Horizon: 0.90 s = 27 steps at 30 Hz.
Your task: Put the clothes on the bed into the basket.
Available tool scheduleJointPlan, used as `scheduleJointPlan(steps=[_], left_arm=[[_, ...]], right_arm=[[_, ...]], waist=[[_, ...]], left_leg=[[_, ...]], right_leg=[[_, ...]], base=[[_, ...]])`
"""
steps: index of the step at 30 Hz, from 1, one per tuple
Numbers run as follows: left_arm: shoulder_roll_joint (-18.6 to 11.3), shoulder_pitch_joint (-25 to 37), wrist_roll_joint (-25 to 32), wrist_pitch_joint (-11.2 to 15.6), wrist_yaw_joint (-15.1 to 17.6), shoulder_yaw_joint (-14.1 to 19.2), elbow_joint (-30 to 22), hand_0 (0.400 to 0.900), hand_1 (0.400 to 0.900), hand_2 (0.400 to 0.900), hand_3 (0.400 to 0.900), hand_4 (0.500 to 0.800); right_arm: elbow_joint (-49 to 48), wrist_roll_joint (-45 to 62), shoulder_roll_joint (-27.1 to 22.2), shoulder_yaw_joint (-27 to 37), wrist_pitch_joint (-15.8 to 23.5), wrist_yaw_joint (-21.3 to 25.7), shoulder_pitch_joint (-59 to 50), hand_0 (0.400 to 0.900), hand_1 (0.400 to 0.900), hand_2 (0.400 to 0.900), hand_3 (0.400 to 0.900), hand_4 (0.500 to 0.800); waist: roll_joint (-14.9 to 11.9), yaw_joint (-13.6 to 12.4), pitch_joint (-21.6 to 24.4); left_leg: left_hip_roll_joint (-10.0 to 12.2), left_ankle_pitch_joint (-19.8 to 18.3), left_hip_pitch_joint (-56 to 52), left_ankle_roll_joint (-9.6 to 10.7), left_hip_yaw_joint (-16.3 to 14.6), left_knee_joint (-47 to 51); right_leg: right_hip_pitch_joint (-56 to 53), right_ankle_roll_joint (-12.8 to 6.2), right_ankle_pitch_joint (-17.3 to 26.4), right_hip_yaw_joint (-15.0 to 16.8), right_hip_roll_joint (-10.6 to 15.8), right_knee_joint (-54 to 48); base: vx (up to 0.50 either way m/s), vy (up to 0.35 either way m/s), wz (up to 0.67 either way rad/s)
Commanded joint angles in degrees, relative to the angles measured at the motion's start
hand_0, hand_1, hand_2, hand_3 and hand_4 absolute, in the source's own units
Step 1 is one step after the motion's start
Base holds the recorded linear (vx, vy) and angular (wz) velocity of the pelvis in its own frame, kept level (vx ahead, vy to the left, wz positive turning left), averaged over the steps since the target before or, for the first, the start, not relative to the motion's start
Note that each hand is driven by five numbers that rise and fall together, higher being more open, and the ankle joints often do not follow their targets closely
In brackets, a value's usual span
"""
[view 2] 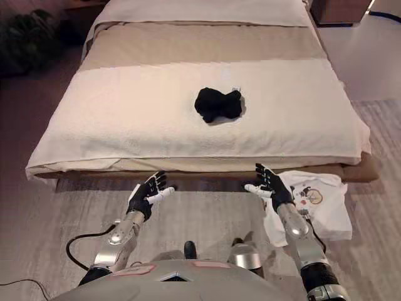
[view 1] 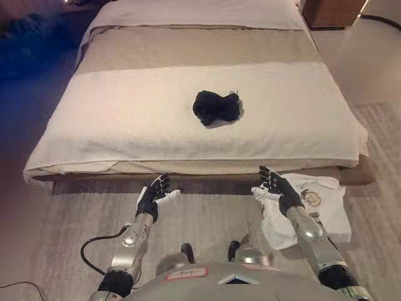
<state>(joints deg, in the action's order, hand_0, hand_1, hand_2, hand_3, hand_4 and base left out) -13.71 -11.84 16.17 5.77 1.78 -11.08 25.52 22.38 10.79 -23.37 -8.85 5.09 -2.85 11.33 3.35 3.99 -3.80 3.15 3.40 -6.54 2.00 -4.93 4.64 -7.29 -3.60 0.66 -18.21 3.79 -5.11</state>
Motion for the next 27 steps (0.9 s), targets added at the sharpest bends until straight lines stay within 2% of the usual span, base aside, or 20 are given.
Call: scheduleJointPlan(steps=[1,9,17,22,27], left_arm=[[-3.2,2.8,1.4,5.2,-0.7,0.3,-2.2,0.900,0.900,0.900,0.900,0.800],[-3.6,3.4,1.6,5.2,-1.9,-1.1,-2.9,0.900,0.900,0.900,0.900,0.800],[-3.6,3.8,2.6,5.1,-1.7,-0.8,-3.0,0.900,0.900,0.900,0.900,0.800],[-4.7,5.1,1.9,5.5,-1.2,-0.7,-4.6,0.900,0.900,0.900,0.900,0.800],[-4.2,6.0,3.5,5.5,-0.2,0.7,-4.4,0.900,0.900,0.900,0.900,0.800]], right_arm=[[-3.7,1.8,-1.3,0.3,5.3,0.4,-2.5,0.900,0.900,0.900,0.900,0.800],[-4.1,1.5,-1.7,0.1,5.4,0.3,-2.7,0.900,0.900,0.900,0.900,0.800],[-4.3,1.5,-2.1,0.6,5.3,0.8,-3.0,0.900,0.900,0.900,0.900,0.800],[-5.5,1.7,-3.2,1.3,5.7,1.0,-3.4,0.900,0.900,0.900,0.900,0.800],[-5.5,1.8,-3.9,1.5,6.0,1.4,-3.8,0.900,0.900,0.900,0.900,0.800]], waist=[[-4.2,-0.8,3.5],[-4.1,-0.6,2.9],[-3.9,-0.7,1.5],[-3.6,-0.5,-0.2],[-3.6,-0.5,-1.4]], left_leg=[[-0.6,-3.8,4.1,1.0,-0.1,-3.2],[0.1,-3.1,4.6,1.6,0.2,-3.2],[1.1,-2.8,5.4,2.4,0.7,-4.7],[2.5,-2.5,6.5,3.2,1.4,-6.6],[4.3,-2.7,7.4,4.1,2.4,-9.4]], right_leg=[[-0.2,-1.77,-2.9,1.2,3.5,1.1],[0.0,-1.26,-3.1,1.1,2.7,1.0],[0.4,-0.41,-3.5,1.2,1.7,1.5],[0.8,0.52,-4.1,1.3,0.6,2.0],[0.4,1.81,-4.7,1.5,-1.2,1.6]], base=[[0.00,0.000,0.00],[-0.02,-0.047,0.03],[-0.01,-0.076,0.02],[-0.02,-0.112,0.06],[0.02,-0.147,0.07]])
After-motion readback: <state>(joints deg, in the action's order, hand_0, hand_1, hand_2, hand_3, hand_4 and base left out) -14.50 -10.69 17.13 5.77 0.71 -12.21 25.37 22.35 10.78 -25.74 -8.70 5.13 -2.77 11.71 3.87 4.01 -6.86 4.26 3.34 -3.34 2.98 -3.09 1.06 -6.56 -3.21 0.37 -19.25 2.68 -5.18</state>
